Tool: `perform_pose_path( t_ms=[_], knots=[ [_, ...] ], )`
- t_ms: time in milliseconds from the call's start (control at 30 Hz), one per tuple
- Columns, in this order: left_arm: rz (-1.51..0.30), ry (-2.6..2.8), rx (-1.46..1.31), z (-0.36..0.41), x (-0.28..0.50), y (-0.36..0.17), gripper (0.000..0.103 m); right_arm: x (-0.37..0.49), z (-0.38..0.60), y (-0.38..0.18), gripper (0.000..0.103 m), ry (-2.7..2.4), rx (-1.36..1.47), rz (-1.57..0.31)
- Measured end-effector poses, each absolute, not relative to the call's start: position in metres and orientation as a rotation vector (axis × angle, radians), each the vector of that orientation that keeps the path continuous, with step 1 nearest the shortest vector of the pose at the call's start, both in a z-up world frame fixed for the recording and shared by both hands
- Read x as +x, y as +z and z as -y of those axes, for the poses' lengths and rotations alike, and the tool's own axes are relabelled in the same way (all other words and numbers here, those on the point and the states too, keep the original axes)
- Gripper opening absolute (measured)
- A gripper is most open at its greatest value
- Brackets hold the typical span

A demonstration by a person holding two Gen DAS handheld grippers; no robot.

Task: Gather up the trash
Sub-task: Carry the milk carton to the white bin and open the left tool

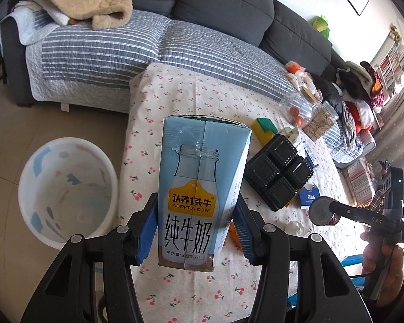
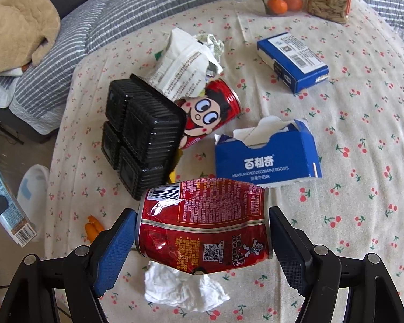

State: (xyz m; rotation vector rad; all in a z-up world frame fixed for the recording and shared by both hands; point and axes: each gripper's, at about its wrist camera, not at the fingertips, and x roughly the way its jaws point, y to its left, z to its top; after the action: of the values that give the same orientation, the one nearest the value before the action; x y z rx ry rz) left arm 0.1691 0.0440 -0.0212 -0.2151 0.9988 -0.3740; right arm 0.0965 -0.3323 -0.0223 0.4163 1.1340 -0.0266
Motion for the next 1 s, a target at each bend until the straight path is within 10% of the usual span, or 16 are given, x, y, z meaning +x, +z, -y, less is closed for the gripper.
perform_pose_path(
  t_ms=[767, 1000],
  knots=[
    [-1.084, 0.006, -0.249, -0.17, 0.221, -0.091, 0.057, 0.142, 0.219, -0.034, 0.081, 0.144, 0.361, -1.134],
    [-1.08, 0.059, -0.178, -0.177, 0.209, -0.082, 0.088, 0.147, 0.196, -0.041, 0.081, 0.162, 0.328, -1.139]
  ],
)
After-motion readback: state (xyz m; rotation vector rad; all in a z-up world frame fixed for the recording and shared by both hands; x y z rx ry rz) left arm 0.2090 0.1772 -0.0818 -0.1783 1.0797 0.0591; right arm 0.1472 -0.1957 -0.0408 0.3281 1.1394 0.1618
